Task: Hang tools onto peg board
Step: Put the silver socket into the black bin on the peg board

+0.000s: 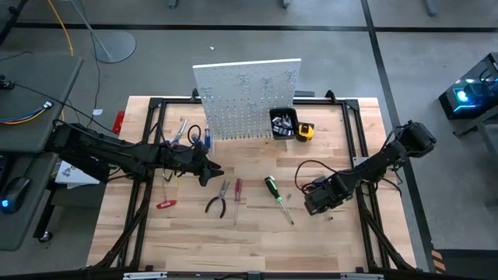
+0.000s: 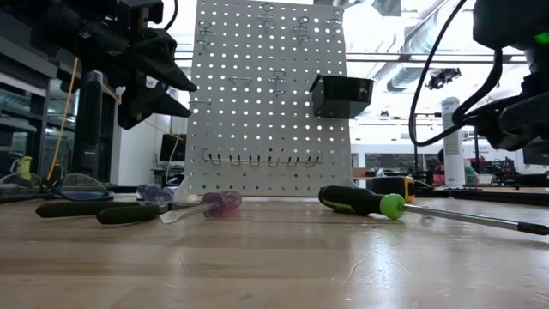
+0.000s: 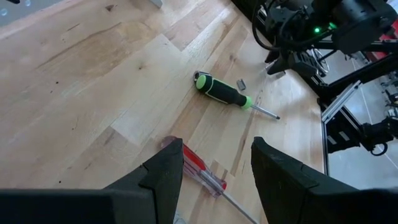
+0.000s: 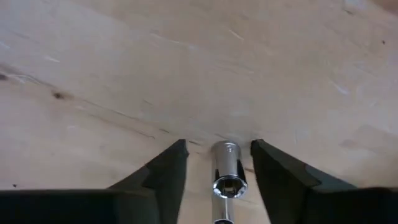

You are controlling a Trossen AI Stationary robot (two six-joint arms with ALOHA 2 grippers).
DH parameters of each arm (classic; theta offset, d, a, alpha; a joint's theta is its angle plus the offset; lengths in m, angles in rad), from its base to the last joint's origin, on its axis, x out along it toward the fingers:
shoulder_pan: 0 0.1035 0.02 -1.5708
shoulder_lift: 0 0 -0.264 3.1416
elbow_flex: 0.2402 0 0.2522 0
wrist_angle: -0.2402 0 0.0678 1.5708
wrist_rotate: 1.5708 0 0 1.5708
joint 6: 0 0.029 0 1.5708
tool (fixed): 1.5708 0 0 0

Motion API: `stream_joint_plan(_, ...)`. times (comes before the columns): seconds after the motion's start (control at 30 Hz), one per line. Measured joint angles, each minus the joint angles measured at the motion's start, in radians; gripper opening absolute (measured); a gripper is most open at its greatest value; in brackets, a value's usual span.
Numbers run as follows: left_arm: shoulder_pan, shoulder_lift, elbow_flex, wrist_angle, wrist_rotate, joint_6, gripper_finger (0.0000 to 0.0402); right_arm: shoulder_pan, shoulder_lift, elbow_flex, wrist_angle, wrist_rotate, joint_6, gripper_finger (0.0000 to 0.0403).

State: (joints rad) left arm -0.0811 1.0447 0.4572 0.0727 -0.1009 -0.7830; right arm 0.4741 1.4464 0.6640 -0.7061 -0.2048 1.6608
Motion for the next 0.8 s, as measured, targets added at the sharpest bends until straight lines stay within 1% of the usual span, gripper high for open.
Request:
stream_joint_plan(0.13,0.0,0.0,0.0,0.0,0.0,0.0,0.0172,0.003,0.0,0.0,0.0,-0.021,0.007,0.0119)
stream_joint_plan(0.4,0.0,0.0,0.0,0.0,-0.007,0.026,0.0172,0.026,0.0,0.0,-0.003,-0.033,0.007,0.0086)
stream_joint_plan(0.5,0.0,0.0,0.0,0.0,-0.014,0.026,0.0172,0.026,0.0,0.004,-0.006,-0.028,0.004,0.0056)
stream_joint_plan(0.53,0.0,0.0,0.0,0.0,-0.014,0.026,0.0172,0.026,0.0,0.011,-0.01,-0.015,-0.007,0.0044)
stream_joint_plan(0.57,0.0,0.0,0.0,0.0,-0.014,0.026,0.0172,0.026,0.0,0.024,-0.019,0.001,-0.026,0.0041)
stream_joint_plan(0.63,0.0,0.0,0.0,0.0,-0.014,0.026,0.0172,0.022,-0.003,0.066,-0.06,0.023,-0.075,0.0041)
stream_joint_plan(0.7,0.0,0.0,0.0,0.0,-0.014,0.026,0.0172,0.008,-0.015,0.13,-0.137,0.059,-0.138,0.0041)
stream_joint_plan(0.77,0.0,0.0,0.0,-0.001,-0.014,0.026,0.0172,-0.016,-0.036,0.22,-0.25,0.133,-0.195,0.0041)
stream_joint_plan(0.8,0.0,0.0,0.0,-0.001,-0.014,0.026,0.0172,-0.029,-0.048,0.271,-0.308,0.192,-0.227,0.0041)
